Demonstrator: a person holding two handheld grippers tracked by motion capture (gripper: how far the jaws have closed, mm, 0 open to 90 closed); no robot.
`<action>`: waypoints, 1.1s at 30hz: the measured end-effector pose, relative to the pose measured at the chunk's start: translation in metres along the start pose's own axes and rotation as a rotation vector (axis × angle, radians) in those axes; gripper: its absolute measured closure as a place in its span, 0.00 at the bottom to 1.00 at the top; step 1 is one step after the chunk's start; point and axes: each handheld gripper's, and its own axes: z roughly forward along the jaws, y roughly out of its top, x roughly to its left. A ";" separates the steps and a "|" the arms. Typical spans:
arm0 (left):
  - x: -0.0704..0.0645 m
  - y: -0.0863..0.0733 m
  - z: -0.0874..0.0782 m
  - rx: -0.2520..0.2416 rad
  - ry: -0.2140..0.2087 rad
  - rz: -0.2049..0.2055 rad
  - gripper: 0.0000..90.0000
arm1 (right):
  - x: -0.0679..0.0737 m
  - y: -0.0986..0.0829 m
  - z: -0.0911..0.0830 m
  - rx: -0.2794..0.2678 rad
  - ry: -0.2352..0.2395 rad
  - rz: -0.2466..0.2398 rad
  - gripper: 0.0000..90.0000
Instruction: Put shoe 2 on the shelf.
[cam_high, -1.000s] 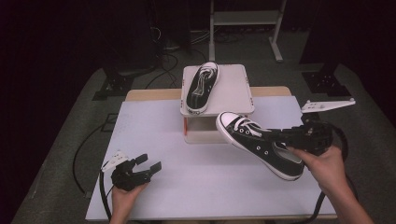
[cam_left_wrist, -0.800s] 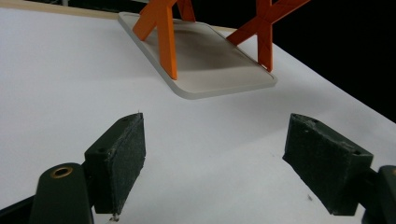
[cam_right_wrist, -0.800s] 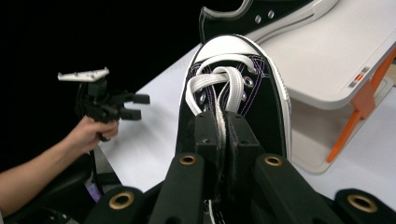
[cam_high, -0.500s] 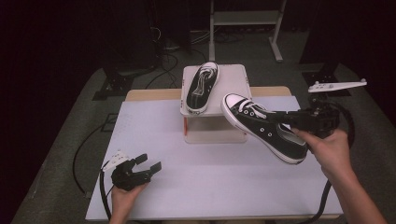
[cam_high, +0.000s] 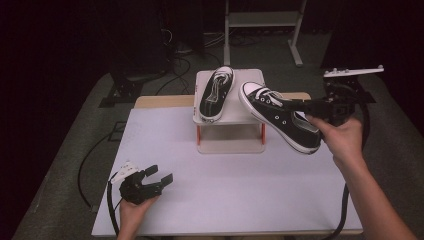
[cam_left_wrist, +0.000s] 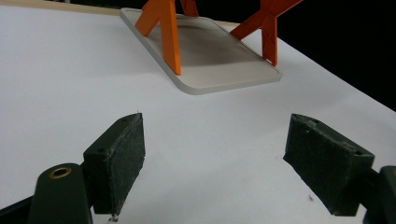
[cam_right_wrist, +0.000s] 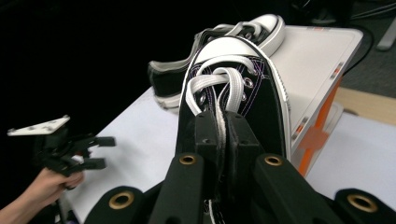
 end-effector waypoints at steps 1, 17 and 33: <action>0.000 0.000 0.000 -0.003 -0.001 -0.004 0.22 | -0.001 0.002 0.003 -0.002 -0.010 0.000 0.94; 0.000 0.000 0.000 -0.015 -0.008 -0.014 0.22 | -0.022 0.042 0.064 -0.033 -0.169 0.091 0.94; 0.000 -0.002 0.002 -0.009 -0.026 -0.010 0.22 | -0.040 0.057 0.121 -0.036 -0.313 0.185 0.94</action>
